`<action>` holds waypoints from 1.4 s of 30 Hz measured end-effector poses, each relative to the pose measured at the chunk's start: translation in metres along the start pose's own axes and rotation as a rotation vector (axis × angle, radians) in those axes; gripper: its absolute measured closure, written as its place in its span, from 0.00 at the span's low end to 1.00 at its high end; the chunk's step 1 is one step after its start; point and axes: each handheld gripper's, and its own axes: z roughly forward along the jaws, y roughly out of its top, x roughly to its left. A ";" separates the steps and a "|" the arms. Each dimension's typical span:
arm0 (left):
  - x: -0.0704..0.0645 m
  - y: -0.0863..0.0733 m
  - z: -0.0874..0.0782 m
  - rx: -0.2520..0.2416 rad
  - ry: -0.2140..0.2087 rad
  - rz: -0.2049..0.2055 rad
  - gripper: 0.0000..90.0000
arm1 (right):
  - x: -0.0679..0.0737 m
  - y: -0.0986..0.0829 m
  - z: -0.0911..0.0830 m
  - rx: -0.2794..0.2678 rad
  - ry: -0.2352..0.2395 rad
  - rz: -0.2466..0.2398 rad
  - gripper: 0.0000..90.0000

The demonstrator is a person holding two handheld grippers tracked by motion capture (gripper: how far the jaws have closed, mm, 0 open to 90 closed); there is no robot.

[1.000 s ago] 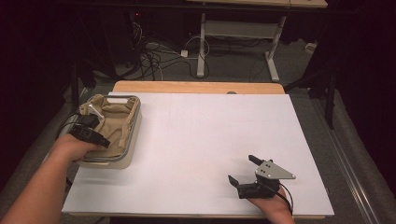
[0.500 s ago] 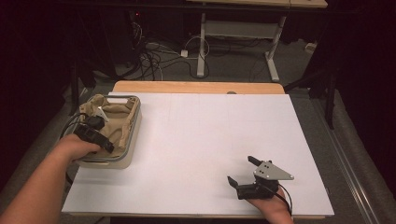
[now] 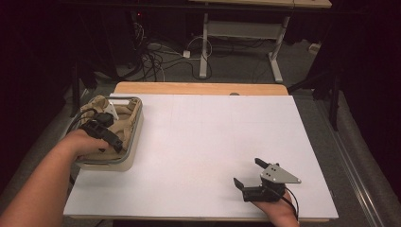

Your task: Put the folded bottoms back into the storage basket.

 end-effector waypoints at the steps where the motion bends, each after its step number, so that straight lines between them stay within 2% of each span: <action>1: -0.002 0.001 -0.003 -0.003 0.002 -0.002 0.00 | 0.000 0.000 0.000 -0.001 -0.003 0.002 0.00; 6: -0.013 0.004 -0.019 -0.005 -0.004 0.004 0.00 | -0.001 0.000 -0.001 -0.003 -0.005 0.002 0.00; 9: -0.020 0.006 -0.027 0.002 0.007 0.013 0.00 | 0.001 0.001 -0.001 -0.005 -0.004 0.001 0.00; 14: -0.033 0.011 -0.040 -0.015 0.014 0.032 0.00 | 0.001 0.001 -0.001 -0.005 -0.005 -0.001 0.00; 24: -0.067 0.023 -0.049 -0.055 0.006 0.086 0.00 | 0.001 0.000 -0.001 -0.006 -0.004 -0.001 0.00; 34: -0.104 0.041 -0.040 -0.105 -0.023 0.181 0.00 | 0.002 -0.001 0.001 0.002 -0.001 -0.003 0.00; 37: -0.113 0.045 -0.031 -0.126 -0.012 0.210 0.00 | 0.002 -0.001 0.002 0.005 0.000 -0.004 0.00; 42: -0.123 0.051 -0.009 -0.152 -0.006 0.235 0.00 | 0.002 -0.001 0.002 0.005 -0.002 -0.002 0.00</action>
